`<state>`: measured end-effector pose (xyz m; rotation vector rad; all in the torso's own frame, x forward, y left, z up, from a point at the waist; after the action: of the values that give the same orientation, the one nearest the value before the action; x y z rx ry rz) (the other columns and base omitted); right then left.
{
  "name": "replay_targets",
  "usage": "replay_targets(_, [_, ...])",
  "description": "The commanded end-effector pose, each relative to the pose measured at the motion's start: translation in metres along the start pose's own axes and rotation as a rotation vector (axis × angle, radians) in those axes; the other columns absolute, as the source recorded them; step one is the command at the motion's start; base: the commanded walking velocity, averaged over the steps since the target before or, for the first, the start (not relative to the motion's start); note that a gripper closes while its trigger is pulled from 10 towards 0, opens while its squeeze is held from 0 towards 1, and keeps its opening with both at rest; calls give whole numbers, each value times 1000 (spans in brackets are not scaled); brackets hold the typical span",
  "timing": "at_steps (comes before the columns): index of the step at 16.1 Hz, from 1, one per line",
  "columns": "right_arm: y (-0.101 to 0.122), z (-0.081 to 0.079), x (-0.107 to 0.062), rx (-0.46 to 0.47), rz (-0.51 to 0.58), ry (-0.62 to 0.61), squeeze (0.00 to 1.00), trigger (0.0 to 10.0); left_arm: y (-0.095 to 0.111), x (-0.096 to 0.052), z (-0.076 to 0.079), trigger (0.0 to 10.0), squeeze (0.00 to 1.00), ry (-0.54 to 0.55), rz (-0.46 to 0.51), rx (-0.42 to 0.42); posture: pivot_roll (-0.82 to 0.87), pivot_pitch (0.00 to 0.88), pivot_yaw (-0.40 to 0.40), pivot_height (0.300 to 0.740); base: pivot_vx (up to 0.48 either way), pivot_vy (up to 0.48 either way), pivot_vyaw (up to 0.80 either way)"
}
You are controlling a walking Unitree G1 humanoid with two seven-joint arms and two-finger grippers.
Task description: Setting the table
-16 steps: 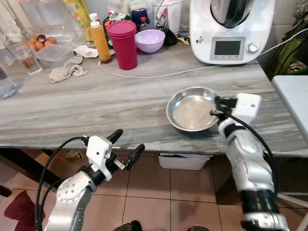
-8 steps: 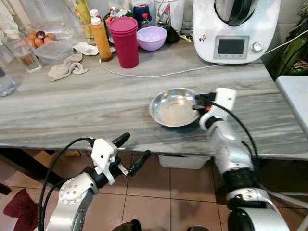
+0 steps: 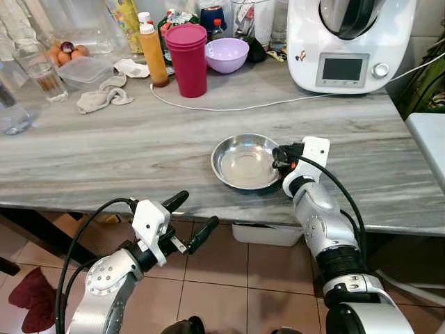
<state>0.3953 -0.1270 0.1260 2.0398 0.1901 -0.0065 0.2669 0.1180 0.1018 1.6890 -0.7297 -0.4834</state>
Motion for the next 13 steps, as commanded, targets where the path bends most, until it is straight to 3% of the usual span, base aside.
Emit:
replay_targets(1, [-3,1,-1,-9,-2,-5,1000,10000,-2,-2,0,10000,0,-10,-6,5,-133,114,62,740,0,0,0])
replay_targets(5, [22,-2,-5,-57,108,36,1000,10000,-1,1,-3,10000,0,-8,-3,11,-135,112,60,740,0,0,0])
replay_targets(9, [39,-2,-18,-72,194,43,1000,10000,13,8,-9,10000,0,22,19,27,-135,111,57,740,0,0,0])
replay_targets(12, [58,3,-35,-61,284,18,1000,10000,10,4,-20,10000,0,165,-7,3,-136,114,56,740,0,0,0])
replay_targets(13, [63,2,-47,-139,322,12,1000,10000,2,2,-32,10000,0,250,-45,9,-142,118,58,740,0,0,0])
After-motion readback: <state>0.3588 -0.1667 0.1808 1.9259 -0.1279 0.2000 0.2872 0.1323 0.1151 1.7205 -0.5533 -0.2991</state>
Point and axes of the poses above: a point about 5 cm out from each wrist's last joint towards the gripper, its own x axis pointing out of the wrist towards the gripper, its own y axis along the axis of the wrist's last joint, z = x × y, the point moved 3 cm from there along x, pointing out of the wrist towards the gripper, and after that the axes turned 14 degrees about x, right-handed, at the moved point
